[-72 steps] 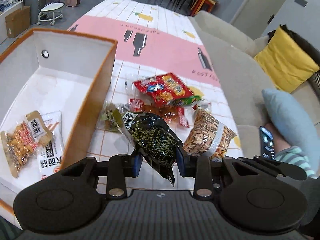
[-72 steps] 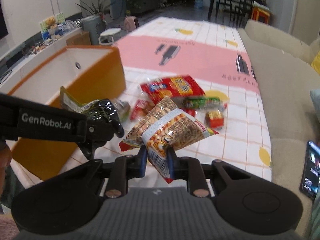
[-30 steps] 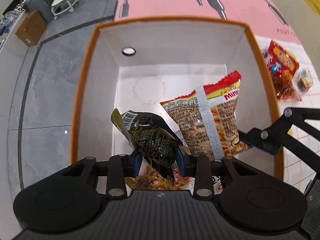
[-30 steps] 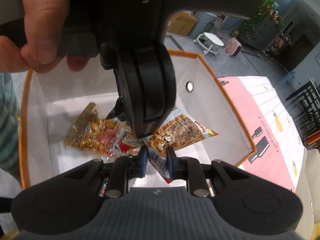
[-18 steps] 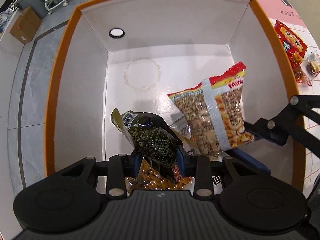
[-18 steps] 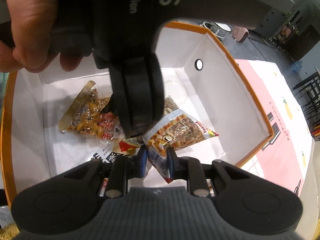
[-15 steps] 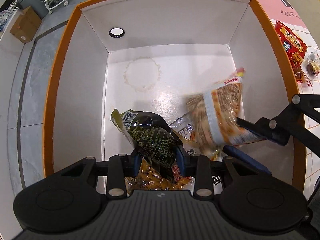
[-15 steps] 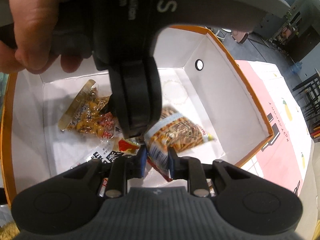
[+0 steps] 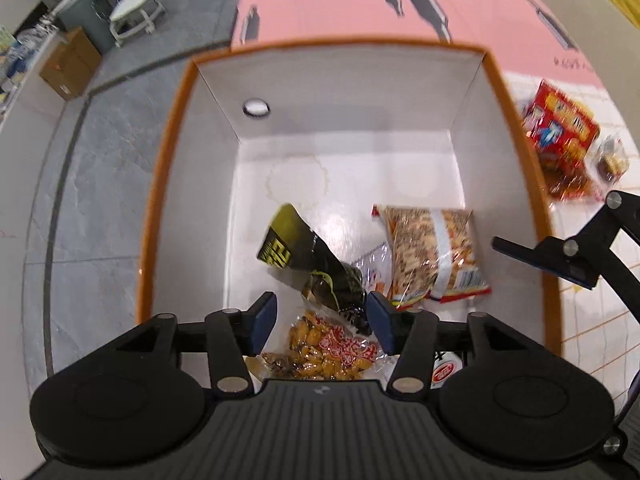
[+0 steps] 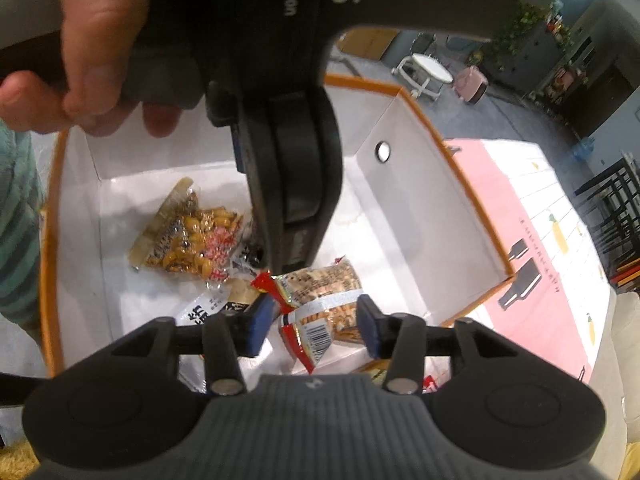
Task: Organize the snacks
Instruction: 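Move both tools back toward the remaining snacks on the table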
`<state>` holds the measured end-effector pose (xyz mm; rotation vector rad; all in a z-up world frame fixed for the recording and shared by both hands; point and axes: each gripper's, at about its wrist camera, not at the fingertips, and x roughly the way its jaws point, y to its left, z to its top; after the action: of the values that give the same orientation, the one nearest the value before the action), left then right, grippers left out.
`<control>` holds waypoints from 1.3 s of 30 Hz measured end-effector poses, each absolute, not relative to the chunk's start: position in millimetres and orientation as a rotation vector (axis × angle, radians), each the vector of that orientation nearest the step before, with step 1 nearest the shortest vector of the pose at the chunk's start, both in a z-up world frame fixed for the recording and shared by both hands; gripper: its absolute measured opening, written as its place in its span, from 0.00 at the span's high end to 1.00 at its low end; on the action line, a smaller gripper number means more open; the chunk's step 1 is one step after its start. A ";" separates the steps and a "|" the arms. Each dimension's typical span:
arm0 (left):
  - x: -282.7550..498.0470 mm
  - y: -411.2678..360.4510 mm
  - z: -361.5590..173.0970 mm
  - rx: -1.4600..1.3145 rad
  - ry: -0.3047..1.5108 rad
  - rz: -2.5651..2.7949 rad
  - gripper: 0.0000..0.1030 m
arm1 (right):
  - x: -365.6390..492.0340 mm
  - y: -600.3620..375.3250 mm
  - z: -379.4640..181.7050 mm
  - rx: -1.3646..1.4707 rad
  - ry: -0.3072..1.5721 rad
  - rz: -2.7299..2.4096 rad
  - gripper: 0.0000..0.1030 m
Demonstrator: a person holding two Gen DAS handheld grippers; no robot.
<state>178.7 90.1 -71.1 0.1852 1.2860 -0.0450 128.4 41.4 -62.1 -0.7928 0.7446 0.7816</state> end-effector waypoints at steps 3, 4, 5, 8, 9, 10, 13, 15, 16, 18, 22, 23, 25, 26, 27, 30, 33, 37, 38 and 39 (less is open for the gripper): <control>170.3 87.5 -53.6 0.167 1.227 -0.043 0.35 | 128.3 29.7 -57.8 -0.756 0.697 0.763 0.48; 167.2 86.6 -47.0 0.157 1.205 -0.042 0.35 | 126.0 25.7 -53.7 -0.739 0.681 0.754 0.47; 164.1 85.4 -41.9 0.149 1.188 -0.043 0.35 | 123.5 20.7 -48.1 -0.713 0.663 0.741 0.45; 155.1 80.4 -25.5 0.122 1.128 -0.046 0.34 | 117.1 2.2 -33.4 -0.620 0.618 0.714 0.44; 151.8 78.3 -21.6 0.117 1.107 -0.047 0.33 | 115.6 -4.6 -29.0 -0.587 0.603 0.704 0.42; 148.1 74.9 -16.0 0.114 1.084 -0.050 0.33 | 113.4 -12.6 -25.5 -0.553 0.587 0.690 0.40; 137.1 65.3 -0.8 0.102 1.015 -0.054 0.33 | 104.8 -41.2 -14.2 -0.446 0.536 0.639 0.37; 131.1 57.2 5.1 0.094 0.972 -0.065 0.32 | 98.7 -60.3 -11.4 -0.396 0.509 0.602 0.36; 126.6 51.8 8.0 0.094 0.954 -0.073 0.32 | 95.1 -70.9 -11.1 -0.372 0.496 0.580 0.36; 120.3 41.0 11.3 0.098 0.921 -0.099 0.32 | 89.9 -90.1 -10.1 -0.331 0.482 0.543 0.32; 109.5 11.2 9.4 0.129 0.878 -0.178 0.32 | 80.8 -130.9 -19.8 -0.247 0.483 0.454 0.30; 107.8 2.6 7.3 0.140 0.874 -0.199 0.32 | 79.9 -136.9 -22.8 -0.232 0.493 0.438 0.28; 104.5 -13.8 1.7 0.150 0.875 -0.237 0.32 | 79.7 -153.0 -30.3 -0.203 0.522 0.403 0.28; 102.2 -21.5 -1.0 0.148 0.880 -0.252 0.32 | 79.2 -159.0 -34.3 -0.197 0.535 0.381 0.28; 102.7 -29.0 -4.7 0.140 0.889 -0.267 0.32 | 79.1 -166.2 -40.1 -0.196 0.549 0.356 0.28; 100.4 -47.0 -14.8 0.105 0.915 -0.297 0.32 | 77.7 -180.3 -55.5 -0.193 0.584 0.303 0.28; 98.7 -62.0 -27.6 0.072 0.942 -0.305 0.32 | 82.1 -193.6 -70.7 -0.178 0.627 0.277 0.28; 98.8 -73.6 -45.6 0.020 0.971 -0.290 0.32 | 88.9 -209.3 -88.5 -0.169 0.685 0.268 0.28; 97.1 -75.9 -49.1 0.014 0.972 -0.281 0.32 | 90.4 -208.7 -92.2 -0.172 0.696 0.266 0.28; 96.8 -77.3 -52.6 0.012 0.972 -0.274 0.32 | 95.0 -208.0 -96.9 -0.176 0.704 0.263 0.28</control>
<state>96.8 -77.3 -52.6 0.0122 0.9719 -0.2741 95.0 -208.0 -96.9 -0.1759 0.7038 0.2634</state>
